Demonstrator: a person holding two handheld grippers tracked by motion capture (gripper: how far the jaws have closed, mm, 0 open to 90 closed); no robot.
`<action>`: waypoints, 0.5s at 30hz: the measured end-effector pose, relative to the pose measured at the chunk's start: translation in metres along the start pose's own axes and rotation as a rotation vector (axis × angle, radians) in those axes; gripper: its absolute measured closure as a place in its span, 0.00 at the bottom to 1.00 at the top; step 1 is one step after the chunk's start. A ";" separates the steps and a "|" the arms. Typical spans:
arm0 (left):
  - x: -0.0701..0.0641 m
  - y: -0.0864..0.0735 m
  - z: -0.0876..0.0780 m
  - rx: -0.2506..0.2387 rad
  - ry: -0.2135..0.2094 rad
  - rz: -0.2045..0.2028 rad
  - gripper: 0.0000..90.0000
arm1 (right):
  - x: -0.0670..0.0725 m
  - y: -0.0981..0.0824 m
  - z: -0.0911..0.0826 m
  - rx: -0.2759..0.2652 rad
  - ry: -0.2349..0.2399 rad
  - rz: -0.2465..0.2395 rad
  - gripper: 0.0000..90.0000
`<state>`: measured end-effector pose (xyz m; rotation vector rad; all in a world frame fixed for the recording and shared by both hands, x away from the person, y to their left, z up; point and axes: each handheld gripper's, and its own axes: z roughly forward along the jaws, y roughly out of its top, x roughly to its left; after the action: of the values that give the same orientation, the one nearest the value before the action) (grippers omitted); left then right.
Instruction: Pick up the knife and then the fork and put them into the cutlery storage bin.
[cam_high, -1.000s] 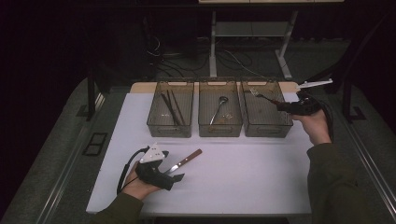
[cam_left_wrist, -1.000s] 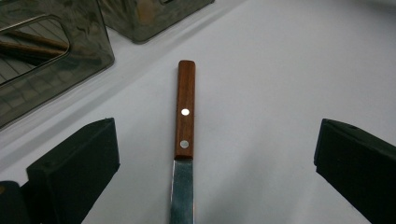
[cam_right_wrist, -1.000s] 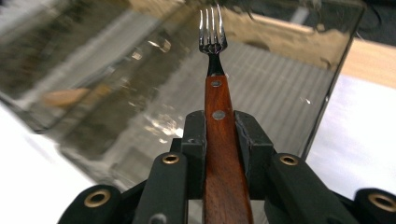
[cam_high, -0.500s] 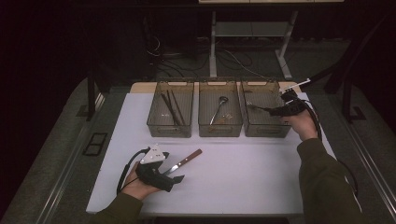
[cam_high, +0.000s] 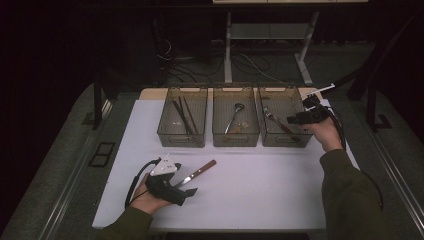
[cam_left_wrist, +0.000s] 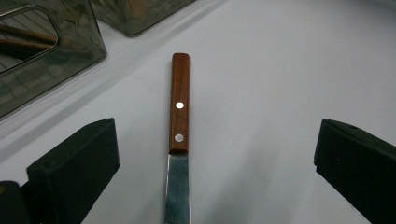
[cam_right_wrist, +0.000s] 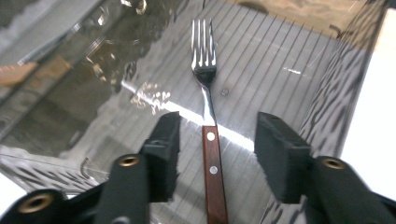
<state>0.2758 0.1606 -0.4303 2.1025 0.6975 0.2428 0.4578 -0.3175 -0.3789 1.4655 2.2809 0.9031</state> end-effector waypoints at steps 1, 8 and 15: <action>0.000 0.000 0.000 -0.001 0.001 -0.001 0.00 | 0.000 -0.001 -0.003 -0.015 0.010 0.008 0.50; 0.002 0.001 0.000 0.016 0.029 0.000 0.02 | 0.011 -0.021 -0.033 -0.138 0.092 -0.001 0.35; 0.011 0.005 0.002 0.043 0.072 -0.019 0.17 | 0.036 -0.054 -0.049 -0.181 0.157 -0.087 0.25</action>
<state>0.2873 0.1635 -0.4283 2.1361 0.7709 0.2967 0.3769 -0.3184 -0.3722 1.2500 2.2811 1.2015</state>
